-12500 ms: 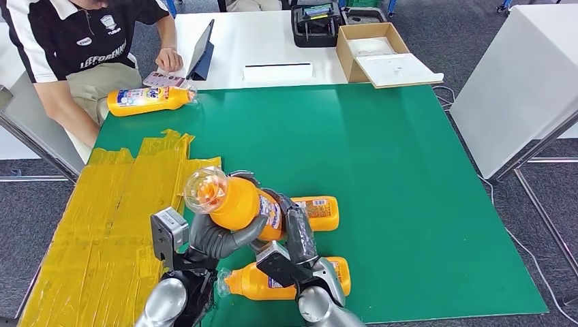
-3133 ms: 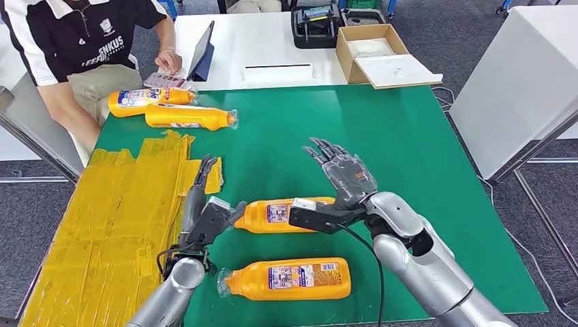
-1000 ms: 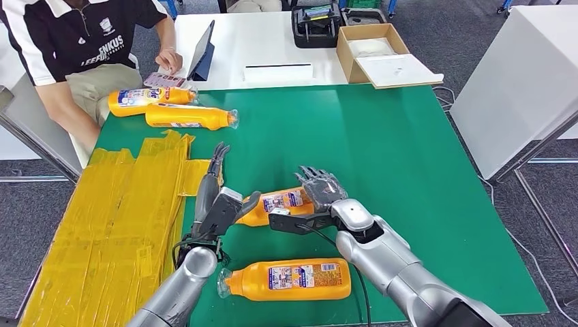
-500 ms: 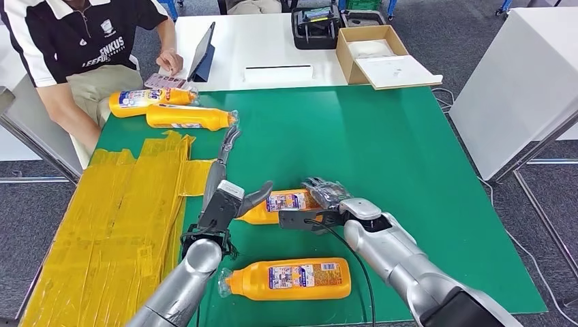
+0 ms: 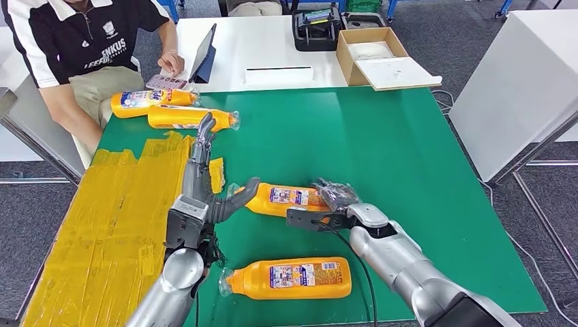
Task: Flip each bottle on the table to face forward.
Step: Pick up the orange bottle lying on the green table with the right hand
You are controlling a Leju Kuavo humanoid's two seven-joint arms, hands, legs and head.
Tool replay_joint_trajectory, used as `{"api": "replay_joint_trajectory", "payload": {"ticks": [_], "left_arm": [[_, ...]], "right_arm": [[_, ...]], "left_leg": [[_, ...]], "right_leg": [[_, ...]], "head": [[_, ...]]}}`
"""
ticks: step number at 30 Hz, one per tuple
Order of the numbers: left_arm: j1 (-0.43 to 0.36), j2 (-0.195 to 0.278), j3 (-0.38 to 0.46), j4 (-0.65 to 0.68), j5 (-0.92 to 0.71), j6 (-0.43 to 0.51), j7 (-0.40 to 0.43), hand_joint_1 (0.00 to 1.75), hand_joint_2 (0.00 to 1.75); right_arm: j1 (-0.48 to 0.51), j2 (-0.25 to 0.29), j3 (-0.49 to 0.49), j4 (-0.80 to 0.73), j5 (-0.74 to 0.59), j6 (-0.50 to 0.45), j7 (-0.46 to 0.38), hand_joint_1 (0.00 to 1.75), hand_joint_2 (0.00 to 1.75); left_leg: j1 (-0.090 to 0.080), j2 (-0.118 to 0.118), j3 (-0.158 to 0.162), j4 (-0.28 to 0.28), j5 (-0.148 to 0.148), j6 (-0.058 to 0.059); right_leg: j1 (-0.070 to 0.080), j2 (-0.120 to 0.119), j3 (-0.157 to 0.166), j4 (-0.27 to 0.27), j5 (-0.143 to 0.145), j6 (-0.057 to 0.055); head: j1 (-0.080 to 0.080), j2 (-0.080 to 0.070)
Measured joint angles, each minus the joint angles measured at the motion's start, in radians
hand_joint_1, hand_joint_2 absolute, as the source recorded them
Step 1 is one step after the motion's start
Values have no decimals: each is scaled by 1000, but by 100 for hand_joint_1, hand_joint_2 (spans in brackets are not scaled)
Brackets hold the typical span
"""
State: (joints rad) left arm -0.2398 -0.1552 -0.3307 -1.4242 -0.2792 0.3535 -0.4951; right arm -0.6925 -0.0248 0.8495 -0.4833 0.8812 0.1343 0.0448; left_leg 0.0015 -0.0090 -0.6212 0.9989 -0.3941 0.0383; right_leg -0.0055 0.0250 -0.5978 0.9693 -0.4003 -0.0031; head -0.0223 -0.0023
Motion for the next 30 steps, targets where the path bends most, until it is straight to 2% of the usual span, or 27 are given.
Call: {"api": "replay_joint_trajectory", "payload": {"ticks": [6,13,22,27,30], "left_arm": [[13,7,0,-20,-7,-1,-2,0,175],[27,10,10,-29,-23,0,-3,0,175],[30,14,11,-29,-25,1,-4,0,175],[41,15,25,-29,-27,-3,-2,0,175],[44,16,34,-26,-20,-42,17,0,175]], "right_arm": [[28,-10,-8,-31,36,-73,26,175,175],[107,-18,-66,-109,73,-224,48,175,175],[148,-27,-113,-158,79,-259,46,175,175],[215,-22,-181,-231,91,-399,19,175,175],[272,-6,-244,-318,88,-500,-15,175,175]], "left_leg": [[-1,0,0,0,0,1],[-1,-1,-1,0,1,1],[0,-1,-4,0,1,1],[0,-1,-8,0,1,1],[0,-1,-9,0,1,1]], "right_leg": [[0,0,0,0,0,1],[0,-1,0,0,1,1],[0,-1,-3,0,1,1],[0,-1,-7,0,1,1],[0,-1,-9,0,1,1]], "head": [[0,0],[0,0],[0,0],[0,0],[0,0]]}}
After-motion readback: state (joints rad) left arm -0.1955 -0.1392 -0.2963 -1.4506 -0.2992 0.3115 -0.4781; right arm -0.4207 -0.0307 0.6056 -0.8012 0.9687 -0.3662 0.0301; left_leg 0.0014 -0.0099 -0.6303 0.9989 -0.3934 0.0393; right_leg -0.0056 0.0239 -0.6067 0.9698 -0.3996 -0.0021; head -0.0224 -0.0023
